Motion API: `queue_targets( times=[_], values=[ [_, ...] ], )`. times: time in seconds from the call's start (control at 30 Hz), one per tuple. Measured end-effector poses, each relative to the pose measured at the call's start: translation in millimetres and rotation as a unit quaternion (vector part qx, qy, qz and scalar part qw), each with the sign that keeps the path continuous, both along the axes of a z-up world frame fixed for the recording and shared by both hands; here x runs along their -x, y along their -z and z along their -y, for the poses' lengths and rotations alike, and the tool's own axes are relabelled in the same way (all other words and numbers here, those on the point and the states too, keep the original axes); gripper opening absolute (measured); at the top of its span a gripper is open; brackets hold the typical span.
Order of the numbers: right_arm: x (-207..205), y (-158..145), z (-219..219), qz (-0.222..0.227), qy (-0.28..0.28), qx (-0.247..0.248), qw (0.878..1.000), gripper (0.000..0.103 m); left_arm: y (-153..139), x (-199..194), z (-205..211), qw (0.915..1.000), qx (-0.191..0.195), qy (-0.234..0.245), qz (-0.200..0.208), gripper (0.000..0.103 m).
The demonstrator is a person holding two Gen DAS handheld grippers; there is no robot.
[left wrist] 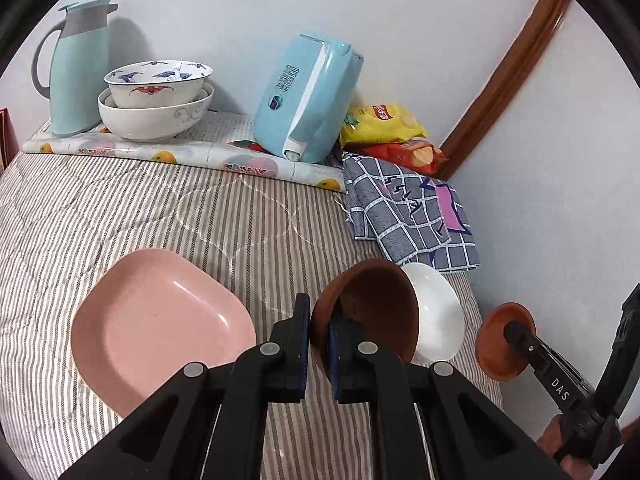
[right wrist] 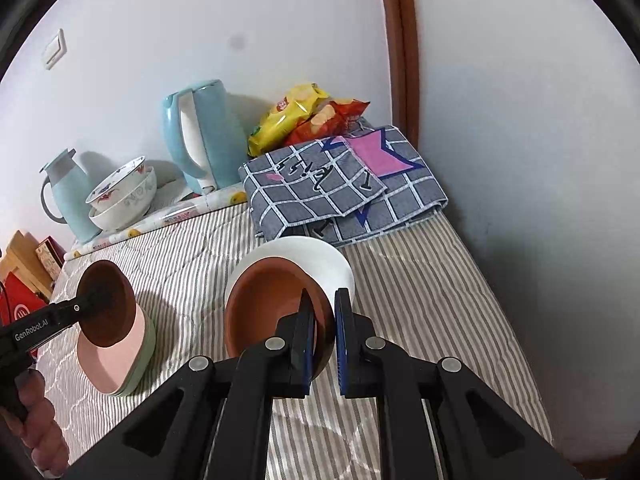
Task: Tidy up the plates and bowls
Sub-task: 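Lower the right gripper's brown bowl into the white bowl and open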
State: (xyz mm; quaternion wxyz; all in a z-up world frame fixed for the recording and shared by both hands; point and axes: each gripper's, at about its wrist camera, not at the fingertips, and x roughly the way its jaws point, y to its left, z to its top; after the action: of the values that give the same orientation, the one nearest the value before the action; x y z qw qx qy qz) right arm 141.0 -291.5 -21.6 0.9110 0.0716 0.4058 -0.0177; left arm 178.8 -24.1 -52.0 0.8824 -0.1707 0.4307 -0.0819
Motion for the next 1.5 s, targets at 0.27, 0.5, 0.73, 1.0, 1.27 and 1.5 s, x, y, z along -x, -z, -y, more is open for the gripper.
queue_targets(
  times=[0.27,0.5,0.73,1.0,1.27,1.5],
  values=[
    [-24.8,14.6,-3.9,-0.015,-0.009,-0.005,1.0,0.009,6.3,-14.5,-2.7,1.0,-0.005,-0.003,-0.008,0.008],
    [-52.3,43.6,-6.7,-0.048,-0.015,-0.004,0.999,0.009,16.6,-27.0,-13.0,0.9996,-0.005,-0.02,-0.02,0.008],
    [-73.5,64.0,-11.0,-0.069,-0.022,-0.002,0.997,0.009,27.1,-38.0,-21.9,0.9988,-0.008,-0.034,-0.034,0.008],
    [-85.6,74.1,-16.2,-0.079,-0.032,0.004,0.996,0.009,35.8,-45.2,-25.8,0.9983,-0.008,-0.038,-0.044,0.008],
    [-91.7,80.3,-18.7,-0.09,-0.038,0.009,0.995,0.009,39.7,-49.8,-25.6,0.9982,-0.004,-0.033,-0.049,0.008],
    [-95.9,87.1,-20.7,-0.102,-0.042,0.0,0.994,0.01,40.8,-51.8,-25.0,0.9982,-0.001,-0.032,-0.05,0.008]
  ],
)
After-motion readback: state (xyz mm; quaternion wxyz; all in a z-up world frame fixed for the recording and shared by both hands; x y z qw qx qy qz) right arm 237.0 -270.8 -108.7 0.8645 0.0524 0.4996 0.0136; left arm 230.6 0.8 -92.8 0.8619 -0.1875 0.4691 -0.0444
